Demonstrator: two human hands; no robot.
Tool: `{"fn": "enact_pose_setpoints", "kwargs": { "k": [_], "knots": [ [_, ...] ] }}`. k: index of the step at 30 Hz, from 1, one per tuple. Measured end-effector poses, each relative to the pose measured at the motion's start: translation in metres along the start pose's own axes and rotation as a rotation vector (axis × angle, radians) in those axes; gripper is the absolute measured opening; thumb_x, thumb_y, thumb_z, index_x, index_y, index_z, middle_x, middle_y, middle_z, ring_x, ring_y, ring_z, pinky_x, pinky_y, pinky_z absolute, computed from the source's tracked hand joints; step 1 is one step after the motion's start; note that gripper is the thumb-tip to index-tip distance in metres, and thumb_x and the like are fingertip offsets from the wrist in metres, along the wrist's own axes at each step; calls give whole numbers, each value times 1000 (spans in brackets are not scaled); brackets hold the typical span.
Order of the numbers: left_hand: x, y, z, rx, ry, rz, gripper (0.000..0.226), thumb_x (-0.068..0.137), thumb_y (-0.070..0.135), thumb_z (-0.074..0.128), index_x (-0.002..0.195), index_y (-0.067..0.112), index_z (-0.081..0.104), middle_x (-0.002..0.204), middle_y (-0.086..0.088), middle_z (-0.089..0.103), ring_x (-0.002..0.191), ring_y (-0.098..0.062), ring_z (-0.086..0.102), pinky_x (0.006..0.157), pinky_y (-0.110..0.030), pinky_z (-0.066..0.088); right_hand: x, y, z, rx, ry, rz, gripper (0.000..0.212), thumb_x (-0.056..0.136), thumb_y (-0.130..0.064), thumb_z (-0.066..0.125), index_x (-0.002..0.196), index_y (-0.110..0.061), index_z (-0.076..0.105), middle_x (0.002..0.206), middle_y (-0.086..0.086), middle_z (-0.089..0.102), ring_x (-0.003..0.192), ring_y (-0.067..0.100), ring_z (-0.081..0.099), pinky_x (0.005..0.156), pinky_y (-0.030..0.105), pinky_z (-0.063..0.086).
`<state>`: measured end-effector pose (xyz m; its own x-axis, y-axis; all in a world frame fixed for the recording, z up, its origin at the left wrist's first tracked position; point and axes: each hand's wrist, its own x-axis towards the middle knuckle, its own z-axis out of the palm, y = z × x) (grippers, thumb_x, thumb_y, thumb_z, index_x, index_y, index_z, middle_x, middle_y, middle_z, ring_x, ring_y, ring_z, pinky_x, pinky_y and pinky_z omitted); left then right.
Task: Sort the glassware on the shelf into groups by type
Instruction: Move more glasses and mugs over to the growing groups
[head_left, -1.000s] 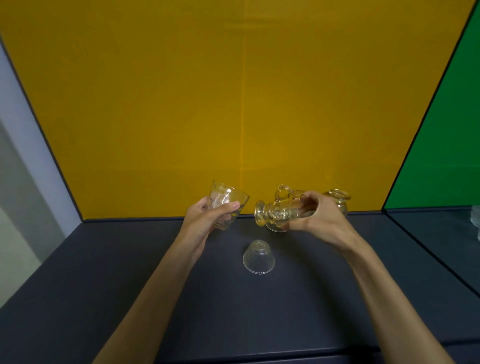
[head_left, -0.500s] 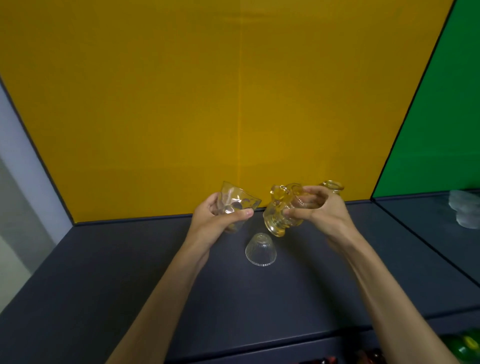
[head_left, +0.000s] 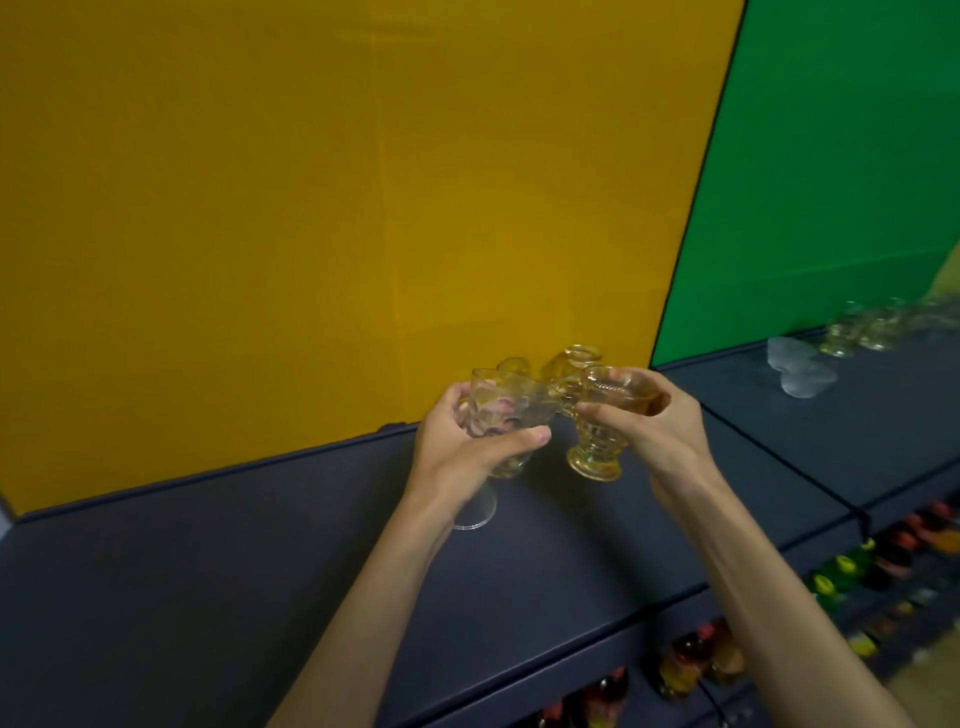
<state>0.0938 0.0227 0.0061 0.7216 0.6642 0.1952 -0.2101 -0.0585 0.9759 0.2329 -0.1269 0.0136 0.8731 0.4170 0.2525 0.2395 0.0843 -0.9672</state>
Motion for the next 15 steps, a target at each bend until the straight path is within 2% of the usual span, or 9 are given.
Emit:
{"fn": "enact_pose_setpoints", "kwargs": {
  "k": [2,4,6,11,15],
  "knots": [
    [1,-2,22,-5,-45,-10,67,53,10,96,110,16,61,98,1,78,90,-15,75,74,-26,58,-5,1,-17,-24,20,-8,53,59,-12,94,107,-15,71,98,3,76,90,14,73,74,28,57],
    [2,-4,46,-12,-86,-29,73,53,14,97,115,14,59,103,-1,77,93,-16,74,75,-26,58,-10,2,-37,-48,47,-16,51,58,-13,94,103,-18,72,95,0,76,88,13,73,75,29,57],
    [1,-6,72,-13,-116,-45,69,60,11,94,118,13,58,106,-1,76,91,-11,74,70,-20,55,-14,4,-63,-78,80,-26,49,57,-17,95,100,-21,72,93,-2,76,86,11,72,74,28,55],
    [-9,-11,147,-23,-181,-57,59,66,13,91,115,18,60,105,5,75,88,-1,72,67,-15,53,-16,12,-148,-116,213,7,60,46,-38,97,98,-23,73,92,-4,76,88,13,73,79,36,59],
    [-22,-15,220,-39,-188,-53,57,67,13,91,114,19,60,104,5,75,88,0,72,73,-20,54,-20,16,-225,-115,280,16,55,51,-31,98,99,-23,74,91,-5,77,85,11,74,75,32,59]
  ]
}}
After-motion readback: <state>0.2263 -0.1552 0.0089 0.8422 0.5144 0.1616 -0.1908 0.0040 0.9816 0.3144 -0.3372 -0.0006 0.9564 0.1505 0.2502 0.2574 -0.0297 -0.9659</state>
